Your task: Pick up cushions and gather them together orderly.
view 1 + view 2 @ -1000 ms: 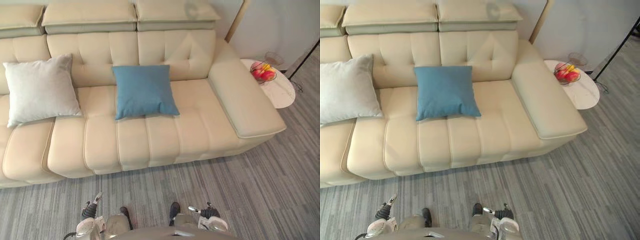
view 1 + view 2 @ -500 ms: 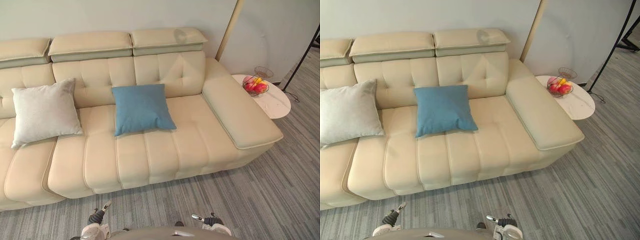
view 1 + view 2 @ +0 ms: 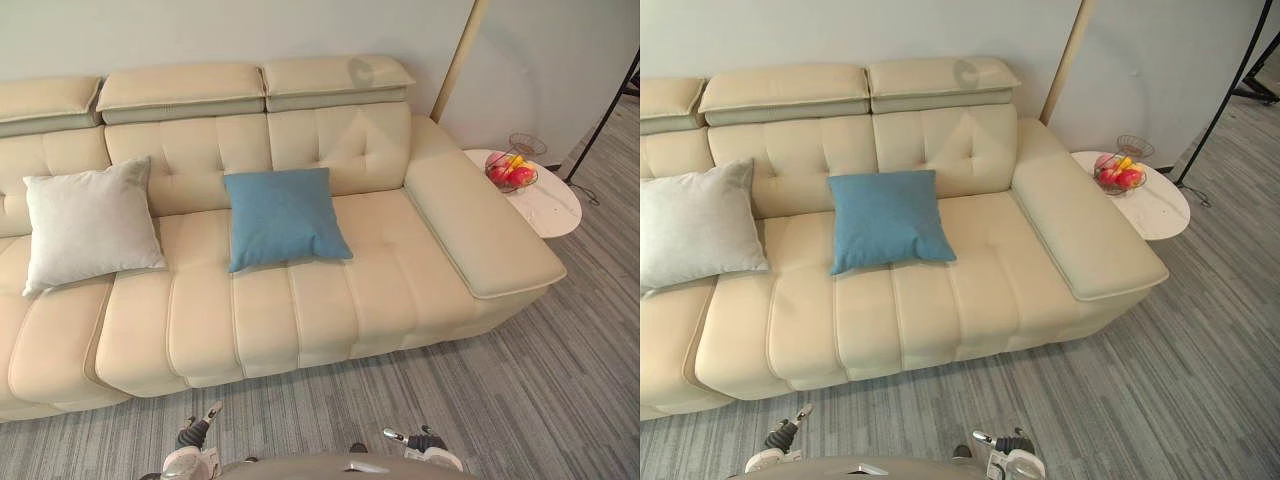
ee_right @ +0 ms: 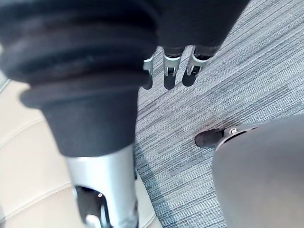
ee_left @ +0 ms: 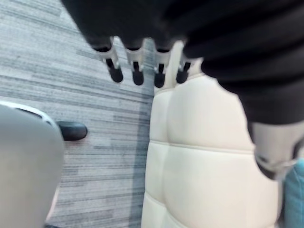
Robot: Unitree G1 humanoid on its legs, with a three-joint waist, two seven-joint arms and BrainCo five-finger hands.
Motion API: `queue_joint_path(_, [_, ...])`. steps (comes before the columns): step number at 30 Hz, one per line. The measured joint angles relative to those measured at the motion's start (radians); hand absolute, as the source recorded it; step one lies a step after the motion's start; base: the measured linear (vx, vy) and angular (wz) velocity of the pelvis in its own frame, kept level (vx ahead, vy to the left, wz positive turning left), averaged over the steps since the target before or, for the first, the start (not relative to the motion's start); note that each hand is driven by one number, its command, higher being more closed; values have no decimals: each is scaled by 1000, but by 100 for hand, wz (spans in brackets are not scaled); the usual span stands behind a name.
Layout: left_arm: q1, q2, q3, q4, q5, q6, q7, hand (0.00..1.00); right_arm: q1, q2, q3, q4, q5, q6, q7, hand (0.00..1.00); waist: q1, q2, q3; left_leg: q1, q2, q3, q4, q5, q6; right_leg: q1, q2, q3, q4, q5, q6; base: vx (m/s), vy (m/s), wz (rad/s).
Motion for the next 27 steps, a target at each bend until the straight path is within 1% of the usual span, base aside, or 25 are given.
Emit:
queue_joint_path(2, [-1, 3, -8, 1, 0, 0, -4, 0, 0, 0, 0, 2, 4, 0, 3, 0, -1, 0, 0, 0, 0, -3, 0, 0, 0, 6, 0, -8, -6, 0, 1, -2, -5, 6])
queue_joint_path(7, [-12, 18, -51, 18, -1, 0, -20, 0, -6, -9, -2, 36, 78, -1, 19, 0, -1, -1, -3, 3, 2, 1, 0, -1, -1, 19, 1, -11, -27, 11, 4, -11, -13, 1])
queue_joint_path(10, [-14, 22, -61, 23, -1, 0, -28, 0, -5, -9, -3, 37, 102, -1, 20, 0, -4, -1, -3, 7, 3, 10, 3, -3, -4, 24, 2, -3, -31, 15, 4, -24, -15, -10])
queue_joint_path(12, [-16, 25, -77, 24, -2, 0, -36, 0, -3, -10, -1, 40, 120, 0, 20, 0, -2, 0, -2, 22, 9, 37, 8, -10, -8, 25, 7, 22, -32, 19, 1, -62, -17, -31])
queue_joint_path(17, [-20, 25, -81, 35, -2, 0, -39, 0, -3, -12, -2, 38, 129, 0, 20, 0, -9, 1, 1, 30, 23, 87, 27, -29, -15, 10, 21, 72, -38, 30, -4, -75, -28, -34])
queue_joint_path(20, [-28, 28, -86, 50, -1, 0, -41, 0, -1, -18, -3, 38, 129, 0, 20, 0, -23, 7, 9, 35, 38, 114, 38, -42, -29, 7, 33, 94, -38, 32, -7, -57, -51, -24])
queue_joint_path(22, [-39, 32, -103, 51, 0, 0, -48, 0, 1, -24, -2, 38, 125, 3, 21, 0, -25, 9, 16, 37, 53, 144, 51, -55, -41, -6, 49, 127, -38, 36, -13, -35, -45, -50])
queue_joint_path(24, [-41, 36, -118, 51, 1, 0, -57, 0, 2, -32, -3, 38, 117, 14, 23, 0, -26, 11, 21, 29, 68, 171, 90, -83, -54, -22, 67, 170, -39, 41, -19, -19, -37, -60])
queue_joint_path(26, [-42, 35, -121, 56, 2, 0, -58, 0, 7, -37, -4, 38, 117, 18, 32, 0, -33, 9, 25, 19, 75, 169, 116, -99, -58, -32, 77, 190, -39, 43, -22, 0, -35, -40])
queue_joint_path(27, [-44, 34, -124, 59, 5, 0, -58, 0, 13, -39, -12, 40, 117, 18, 38, 0, -38, 11, 28, 18, 76, 165, 127, -106, -50, -45, 85, 216, -39, 47, -22, 16, -25, -45])
